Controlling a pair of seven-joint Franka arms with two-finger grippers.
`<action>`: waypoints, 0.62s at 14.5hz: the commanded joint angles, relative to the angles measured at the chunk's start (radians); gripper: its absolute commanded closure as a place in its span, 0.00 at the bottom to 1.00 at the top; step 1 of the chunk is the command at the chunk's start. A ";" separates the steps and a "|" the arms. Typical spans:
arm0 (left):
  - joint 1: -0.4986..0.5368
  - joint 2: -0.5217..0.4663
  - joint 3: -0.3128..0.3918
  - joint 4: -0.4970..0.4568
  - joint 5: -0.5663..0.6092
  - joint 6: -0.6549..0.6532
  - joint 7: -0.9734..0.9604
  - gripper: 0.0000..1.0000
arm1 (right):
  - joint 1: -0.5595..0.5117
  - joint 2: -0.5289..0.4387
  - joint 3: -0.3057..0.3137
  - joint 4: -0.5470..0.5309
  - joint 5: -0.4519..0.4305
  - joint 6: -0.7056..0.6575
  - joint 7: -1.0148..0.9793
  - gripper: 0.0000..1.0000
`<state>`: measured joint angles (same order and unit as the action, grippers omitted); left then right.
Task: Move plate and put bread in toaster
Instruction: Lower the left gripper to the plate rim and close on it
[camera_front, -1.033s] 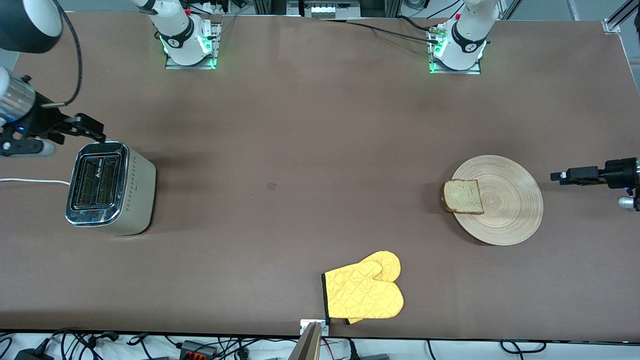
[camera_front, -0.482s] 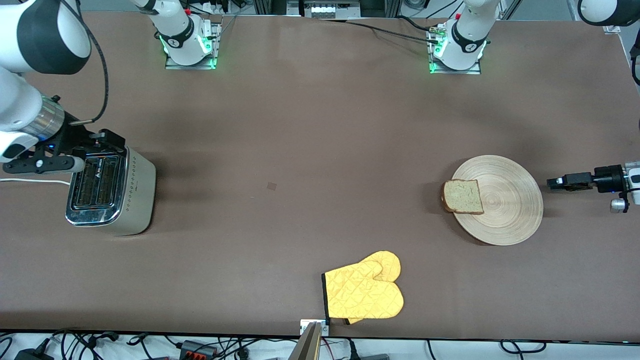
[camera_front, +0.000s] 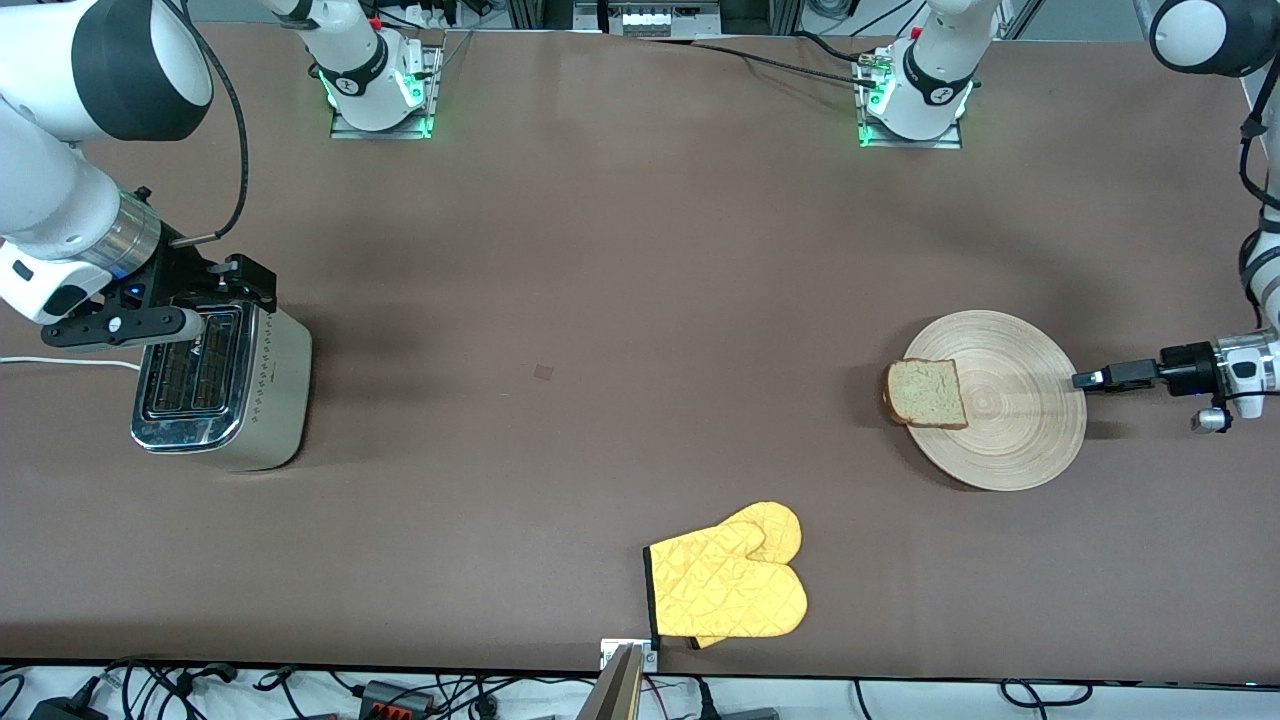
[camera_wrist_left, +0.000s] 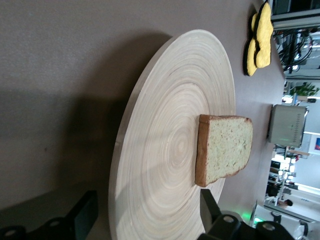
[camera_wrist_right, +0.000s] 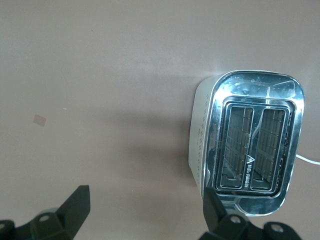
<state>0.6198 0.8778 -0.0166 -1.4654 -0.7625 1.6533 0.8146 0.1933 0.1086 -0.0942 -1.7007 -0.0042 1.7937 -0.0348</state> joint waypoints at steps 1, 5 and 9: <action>0.008 0.038 -0.003 0.027 -0.024 0.000 0.031 0.30 | 0.008 0.011 -0.006 0.013 0.006 -0.007 0.006 0.00; 0.001 0.046 -0.003 0.027 -0.024 0.002 0.101 0.51 | 0.005 0.011 -0.007 0.013 0.003 -0.004 0.007 0.00; 0.000 0.044 -0.002 0.028 -0.012 0.002 0.136 0.81 | 0.008 0.008 -0.006 0.021 0.004 -0.019 0.006 0.00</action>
<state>0.6201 0.9114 -0.0177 -1.4602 -0.7738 1.6571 0.9158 0.1935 0.1151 -0.0953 -1.7004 -0.0043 1.7922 -0.0348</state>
